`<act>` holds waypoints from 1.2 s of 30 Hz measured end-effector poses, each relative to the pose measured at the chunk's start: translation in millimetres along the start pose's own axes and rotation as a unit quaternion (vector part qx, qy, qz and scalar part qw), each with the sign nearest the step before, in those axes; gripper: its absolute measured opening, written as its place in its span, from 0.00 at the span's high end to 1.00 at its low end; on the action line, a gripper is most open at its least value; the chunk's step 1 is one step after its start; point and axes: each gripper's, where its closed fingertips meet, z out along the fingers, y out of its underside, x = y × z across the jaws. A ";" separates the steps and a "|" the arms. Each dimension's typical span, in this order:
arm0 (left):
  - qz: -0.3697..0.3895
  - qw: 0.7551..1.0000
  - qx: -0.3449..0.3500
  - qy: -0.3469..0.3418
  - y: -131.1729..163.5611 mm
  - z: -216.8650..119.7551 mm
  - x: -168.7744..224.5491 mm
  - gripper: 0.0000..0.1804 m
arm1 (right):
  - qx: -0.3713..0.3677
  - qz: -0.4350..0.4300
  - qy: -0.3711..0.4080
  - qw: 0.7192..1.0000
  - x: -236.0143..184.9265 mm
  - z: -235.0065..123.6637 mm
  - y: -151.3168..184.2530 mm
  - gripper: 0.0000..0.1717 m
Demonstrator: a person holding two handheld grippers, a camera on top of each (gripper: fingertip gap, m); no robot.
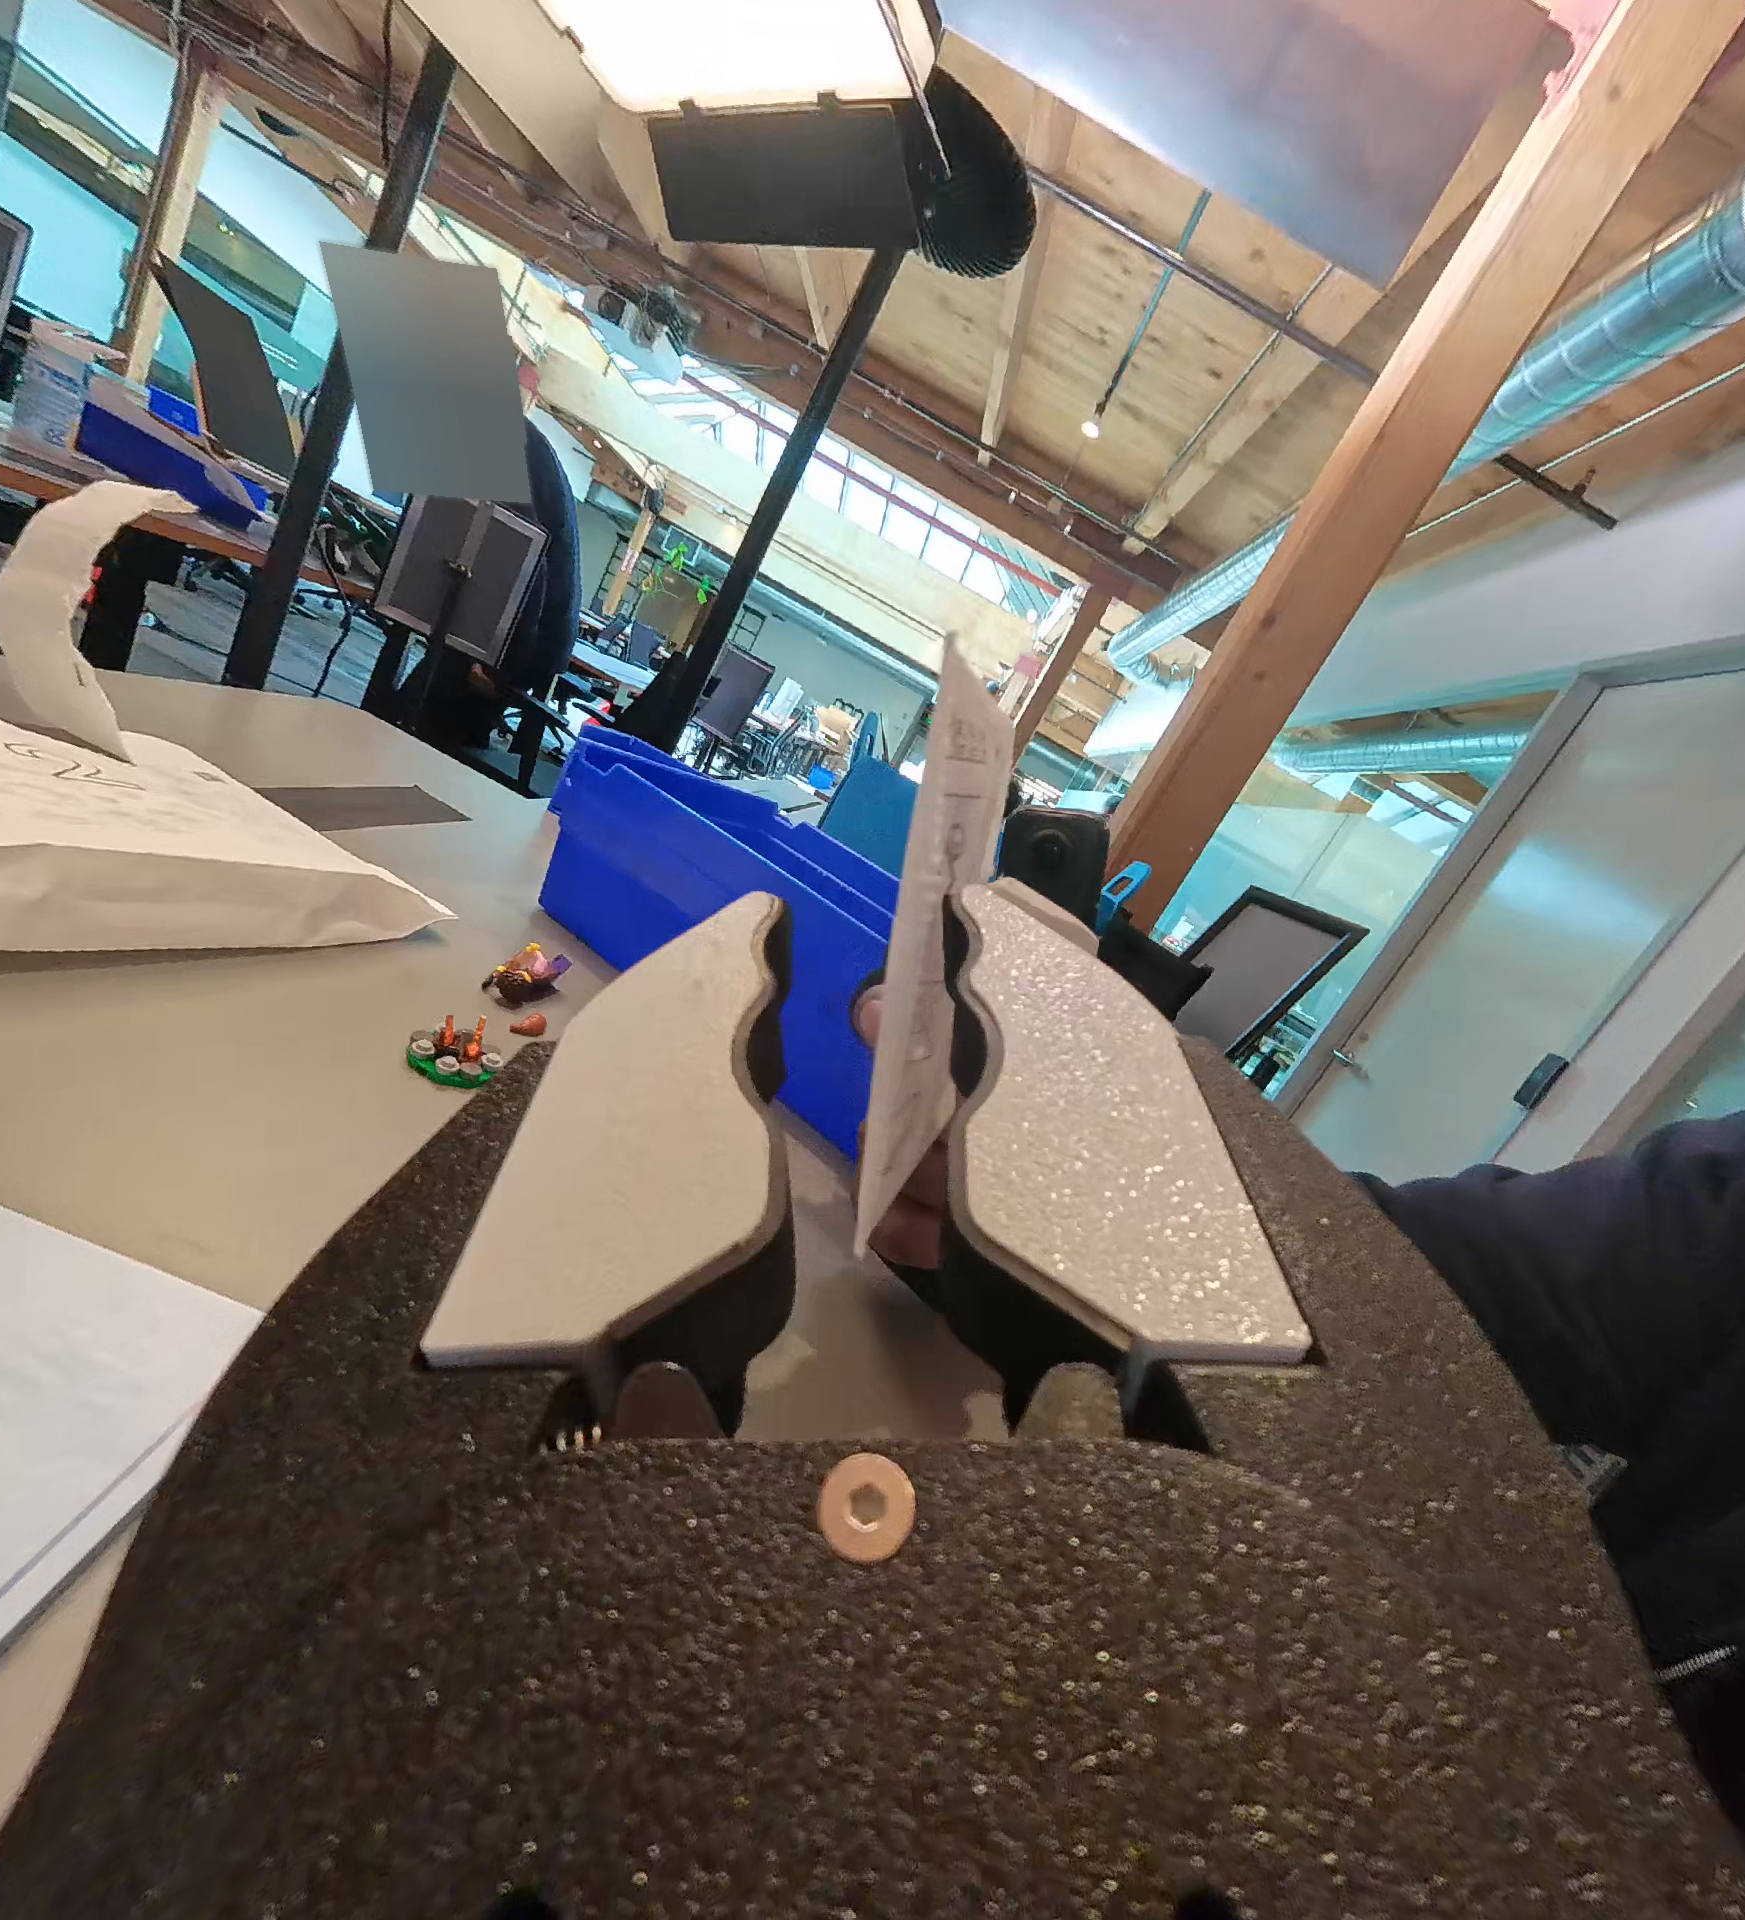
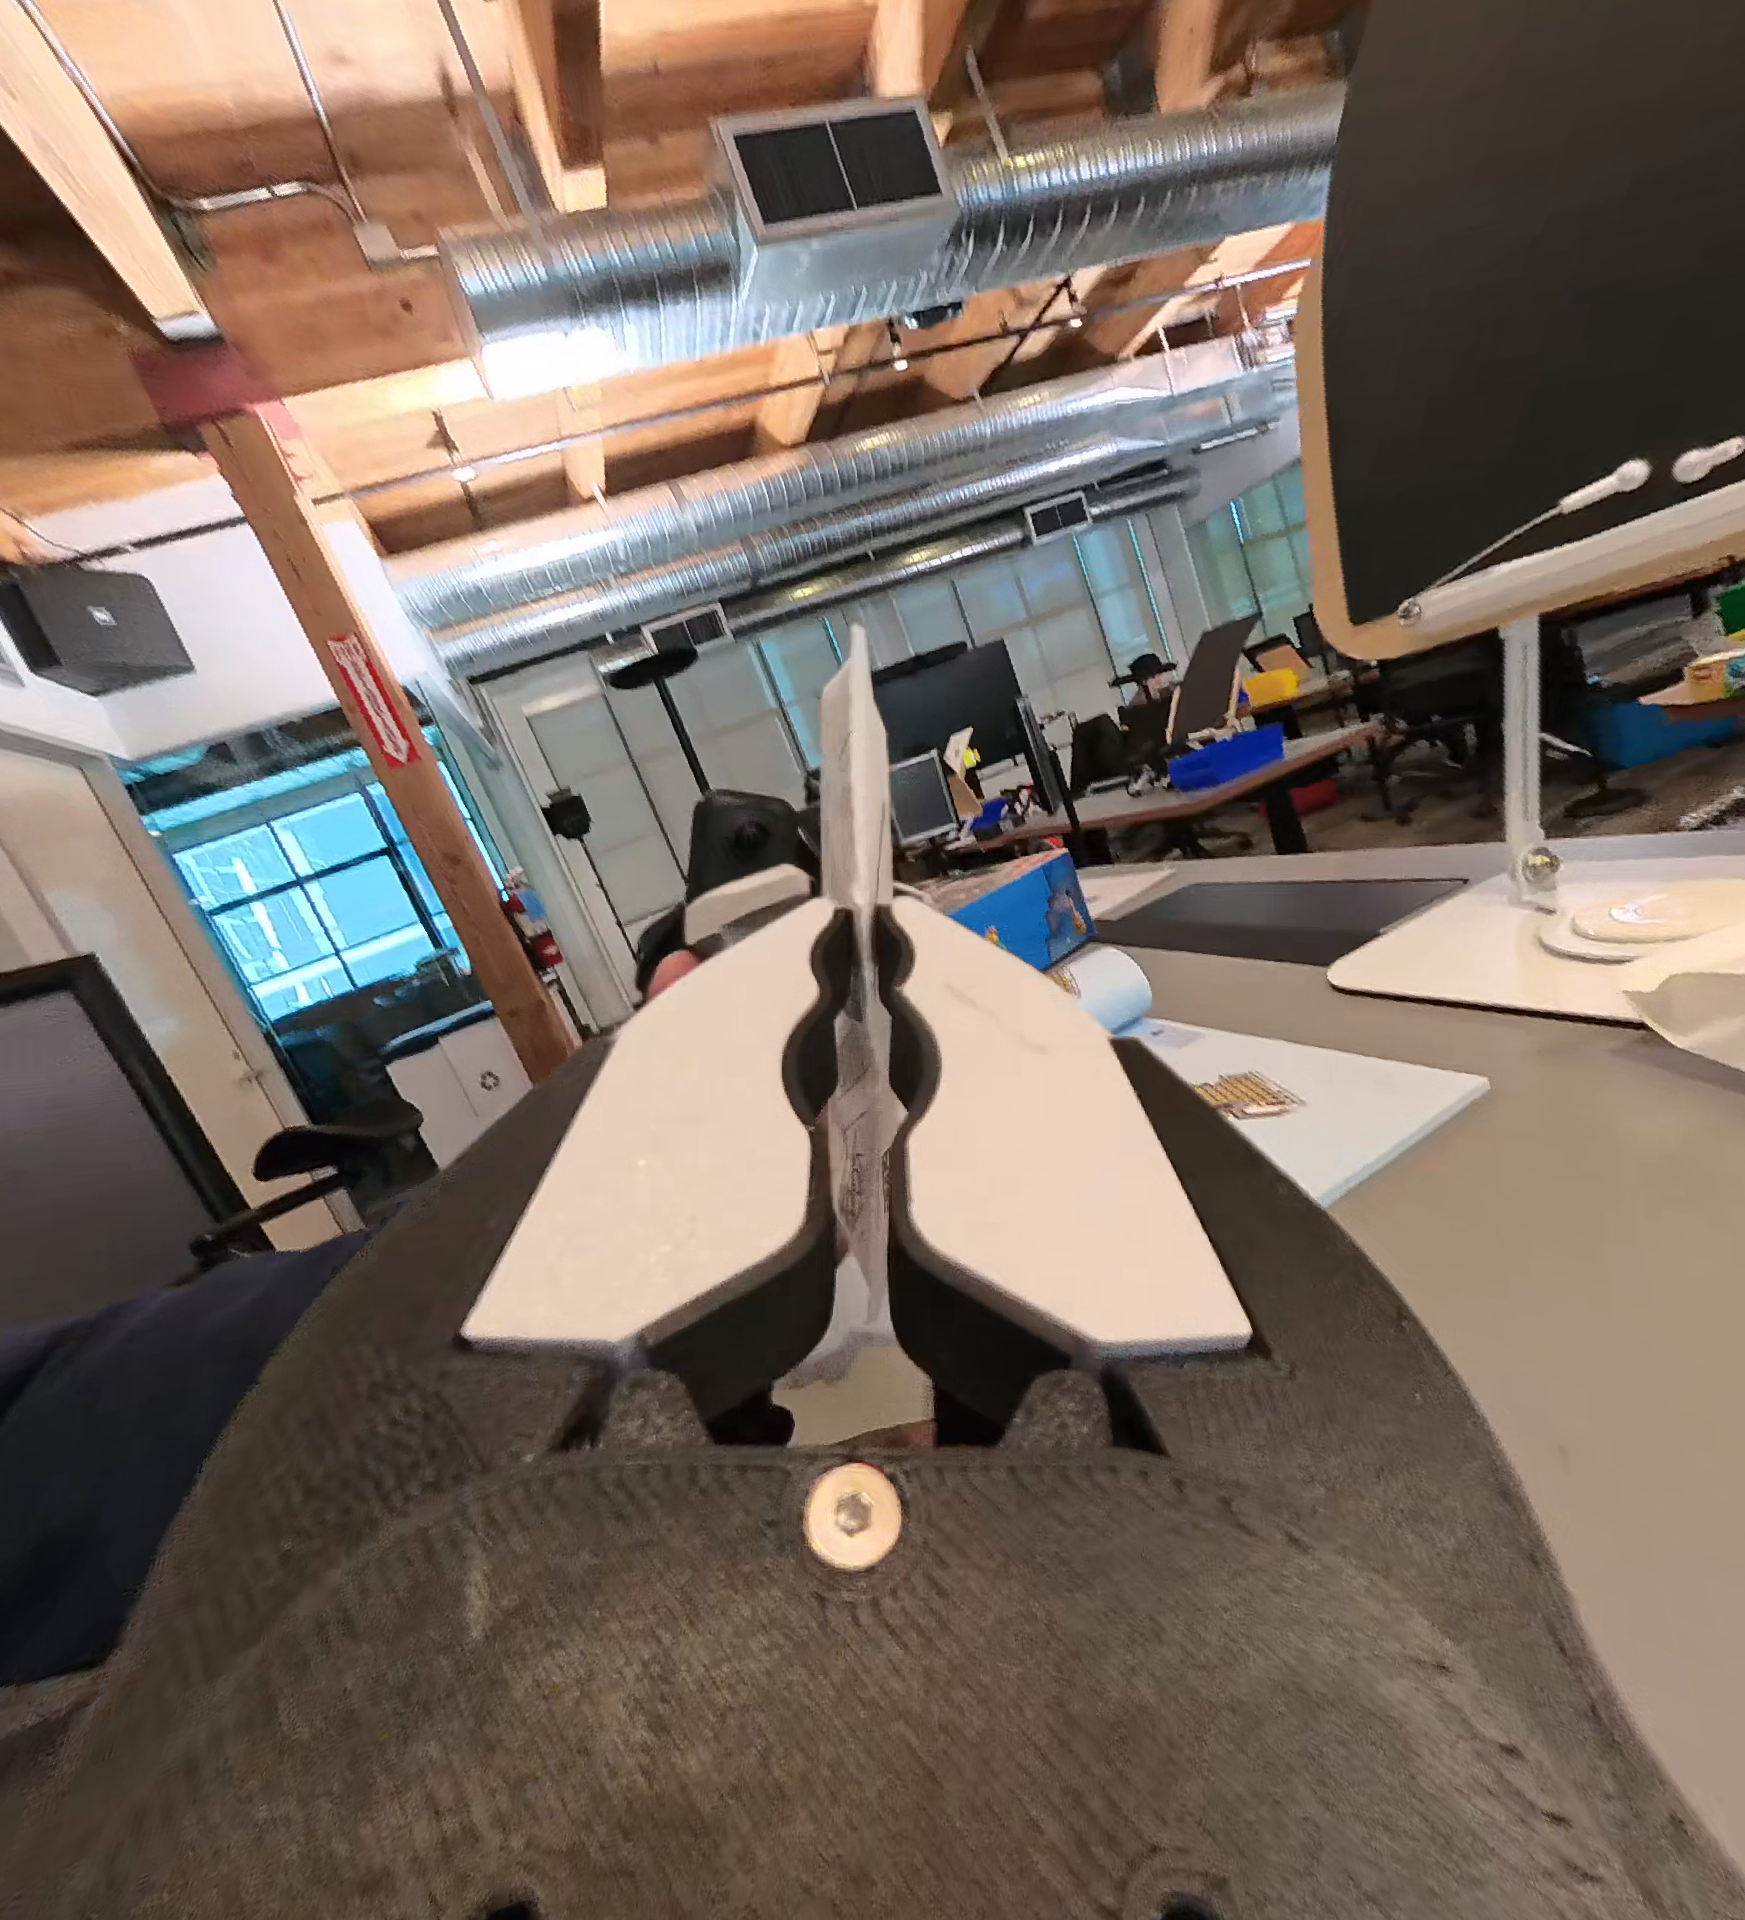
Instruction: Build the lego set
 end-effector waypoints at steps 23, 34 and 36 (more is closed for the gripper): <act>0.108 0.992 -0.069 -0.019 20.7 7.7 5.6 0.95 | -0.022 -0.075 0.041 0.996 8.7 -2.2 -4.6 0.93; 0.142 0.966 -0.183 -0.119 54.4 7.1 -29.4 0.80 | -0.130 -0.147 0.078 0.977 28.9 -1.4 26.6 0.97; 0.144 0.968 -0.166 -0.120 48.0 7.2 -28.2 0.80 | -0.135 -0.144 0.053 0.979 23.1 -0.9 28.3 0.99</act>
